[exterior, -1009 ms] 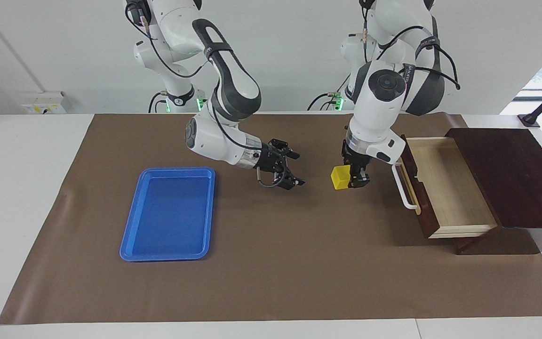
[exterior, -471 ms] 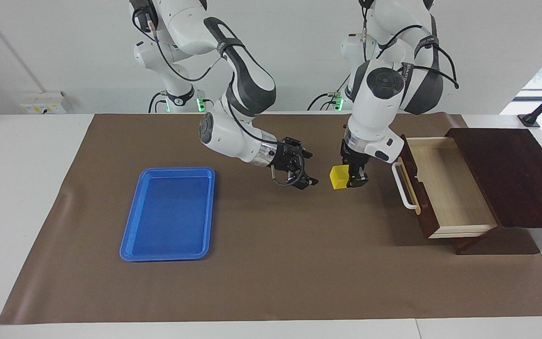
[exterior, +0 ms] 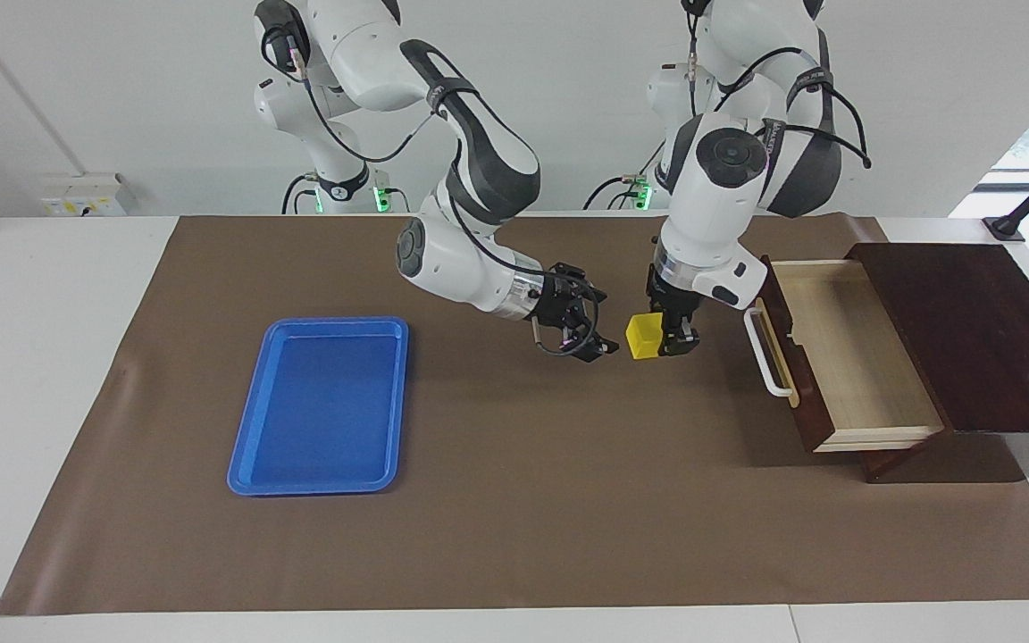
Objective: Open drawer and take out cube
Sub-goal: 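Carry the cube toward the center while the right gripper approaches it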
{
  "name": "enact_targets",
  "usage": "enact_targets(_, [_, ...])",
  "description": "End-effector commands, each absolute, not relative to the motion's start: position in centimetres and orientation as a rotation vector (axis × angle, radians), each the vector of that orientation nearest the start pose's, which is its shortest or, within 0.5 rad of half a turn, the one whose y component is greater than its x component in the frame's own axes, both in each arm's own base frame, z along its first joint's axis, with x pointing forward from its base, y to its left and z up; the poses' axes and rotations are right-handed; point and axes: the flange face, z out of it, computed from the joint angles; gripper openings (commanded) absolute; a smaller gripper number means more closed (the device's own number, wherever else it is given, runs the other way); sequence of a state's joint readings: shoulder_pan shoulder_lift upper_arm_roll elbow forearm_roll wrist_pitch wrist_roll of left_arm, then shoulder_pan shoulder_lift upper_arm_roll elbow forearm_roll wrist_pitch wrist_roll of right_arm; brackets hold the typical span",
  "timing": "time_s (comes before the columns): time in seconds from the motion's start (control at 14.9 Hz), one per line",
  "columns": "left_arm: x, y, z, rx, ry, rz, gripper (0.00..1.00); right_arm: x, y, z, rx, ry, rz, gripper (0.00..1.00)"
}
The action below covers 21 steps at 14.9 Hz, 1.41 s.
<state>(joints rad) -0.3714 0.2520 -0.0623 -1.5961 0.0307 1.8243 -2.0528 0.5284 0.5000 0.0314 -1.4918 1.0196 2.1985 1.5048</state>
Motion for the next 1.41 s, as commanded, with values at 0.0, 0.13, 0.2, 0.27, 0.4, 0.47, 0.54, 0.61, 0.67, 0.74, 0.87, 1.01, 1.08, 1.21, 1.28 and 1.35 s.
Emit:
enact_targets(0.0, [57.3, -25.9, 48.7, 2.195, 2.27, 0.025, 0.0, 60.6, 42.0, 42.7, -1.764, 1.646, 0.817, 1.0])
enact_targets(0.13, [57.3, -25.9, 48.7, 2.194, 2.269, 0.026, 0.0, 60.5, 42.2, 42.6, -1.78, 1.644, 0.807, 1.0])
enact_targets(0.2, [57.3, -25.9, 48.7, 2.194, 2.269, 0.026, 0.0, 60.5, 42.3, 42.6, -1.783, 1.643, 0.803, 1.0])
enact_targets(0.27, [57.3, -25.9, 48.7, 2.194, 2.269, 0.026, 0.0, 60.5, 42.3, 42.5, -1.783, 1.644, 0.804, 1.0])
enact_targets(0.4, [57.3, -25.9, 48.7, 2.194, 2.269, 0.026, 0.0, 60.6, 42.2, 42.5, -1.782, 1.645, 0.801, 1.0])
enact_targets(0.47, [57.3, -25.9, 48.7, 2.194, 2.269, 0.026, 0.0, 60.6, 42.2, 42.4, -1.783, 1.645, 0.799, 1.0])
enact_targets(0.54, [57.3, -25.9, 48.6, 2.195, 2.27, 0.025, 0.0, 60.7, 42.1, 42.5, -1.791, 1.644, 0.791, 1.0])
enact_targets(0.61, [57.3, -25.9, 48.6, 2.197, 2.269, 0.025, 0.0, 60.9, 42.1, 42.8, -1.799, 1.638, 0.778, 1.0])
enact_targets(0.67, [57.3, -25.9, 48.6, 2.197, 2.269, 0.025, 0.0, 61.4, 41.9, 42.4, -1.808, 1.644, 0.781, 1.0])
enact_targets(0.74, [57.3, -25.9, 48.6, 2.197, 2.269, 0.025, 0.0, 62.0, 42.6, 42.7, -1.809, 1.638, 0.775, 1.0])
enact_targets(0.87, [57.3, -25.9, 48.6, 2.197, 2.269, 0.025, 0.0, 62.1, 43.4, 42.6, -1.815, 1.651, 0.75, 1.0])
enact_targets(1.01, [57.3, -25.9, 48.6, 2.197, 2.269, 0.025, 0.0, 62.1, 43.4, 42.6, -1.82, 1.654, 0.76, 1.0])
enact_targets(1.08, [57.3, -25.9, 48.6, 2.197, 2.269, 0.025, 0.0, 62.1, 43.4, 42.6, -1.819, 1.654, 0.758, 1.0])
enact_targets(1.21, [57.3, -25.9, 48.6, 2.197, 2.269, 0.025, 0.0, 61.9, 43.7, 42.6, -1.818, 1.651, 0.754, 1.0])
enact_targets(1.28, [57.3, -25.9, 48.6, 2.197, 2.269, 0.025, 0.0, 61.9, 43.7, 42.6, -1.817, 1.651, 0.755, 1.0])
enact_targets(1.35, [57.3, -25.9, 48.6, 2.197, 2.269, 0.025, 0.0, 61.8, 43.8, 42.6, -1.818, 1.65, 0.756, 1.0])
